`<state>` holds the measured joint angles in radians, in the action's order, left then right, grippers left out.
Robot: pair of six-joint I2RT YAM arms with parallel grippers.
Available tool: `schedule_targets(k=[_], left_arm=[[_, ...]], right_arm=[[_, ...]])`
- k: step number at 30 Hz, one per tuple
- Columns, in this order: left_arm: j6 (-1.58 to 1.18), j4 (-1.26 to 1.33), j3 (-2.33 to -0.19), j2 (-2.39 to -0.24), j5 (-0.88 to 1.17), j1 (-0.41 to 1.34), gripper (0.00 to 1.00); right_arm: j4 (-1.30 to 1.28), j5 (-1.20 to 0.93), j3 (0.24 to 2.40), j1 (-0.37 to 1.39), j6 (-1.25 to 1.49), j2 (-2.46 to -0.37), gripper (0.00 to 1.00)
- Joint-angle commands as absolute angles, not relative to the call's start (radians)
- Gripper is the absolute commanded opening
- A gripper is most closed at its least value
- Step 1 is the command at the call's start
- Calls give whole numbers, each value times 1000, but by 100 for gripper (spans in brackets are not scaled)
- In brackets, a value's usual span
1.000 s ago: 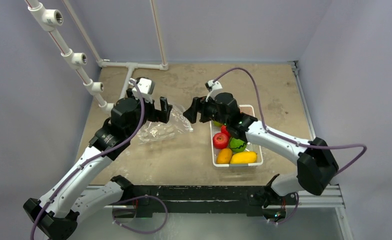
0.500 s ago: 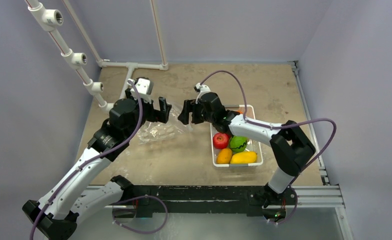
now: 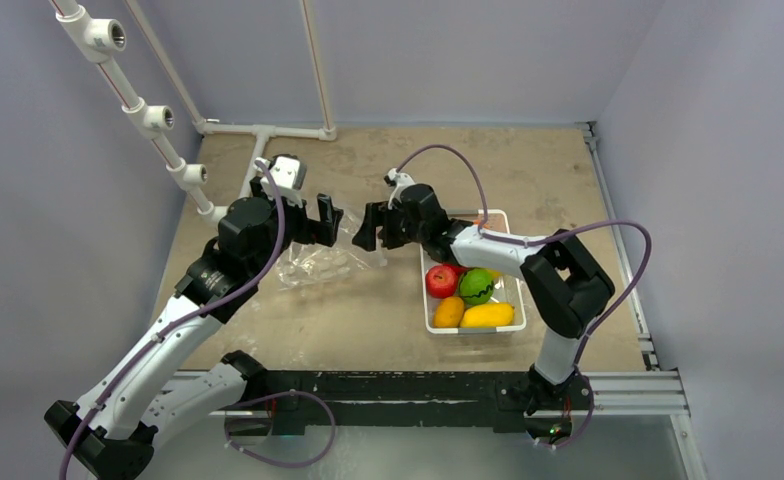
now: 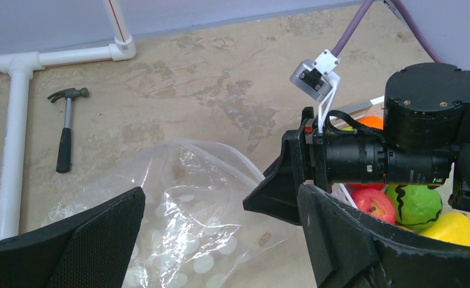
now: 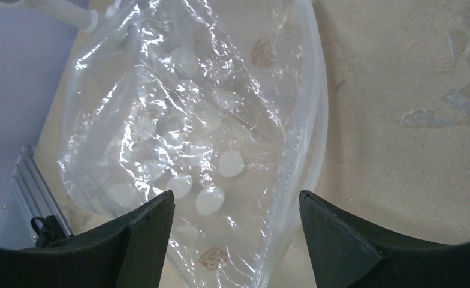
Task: Place the food in the zip-top bag and seal the zipper
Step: Pick up the zipper food storage bag at the center of the board.
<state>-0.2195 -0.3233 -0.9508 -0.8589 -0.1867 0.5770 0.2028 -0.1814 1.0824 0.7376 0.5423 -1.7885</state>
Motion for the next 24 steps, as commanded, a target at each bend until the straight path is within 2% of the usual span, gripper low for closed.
schedule_targets(k=[1, 16, 24], left_arm=[[-212, -298, -945, -845, -186, 575, 97], [-211, -296, -943, -853, -187, 575, 97], [-210, -296, -943, -854, -186, 574, 97]], right_arm=[[311, -283, 1069, 721, 528, -1779, 79], [465, -454, 990, 694, 529, -1813, 72], [589, -527, 926, 691, 576, -1822, 63]])
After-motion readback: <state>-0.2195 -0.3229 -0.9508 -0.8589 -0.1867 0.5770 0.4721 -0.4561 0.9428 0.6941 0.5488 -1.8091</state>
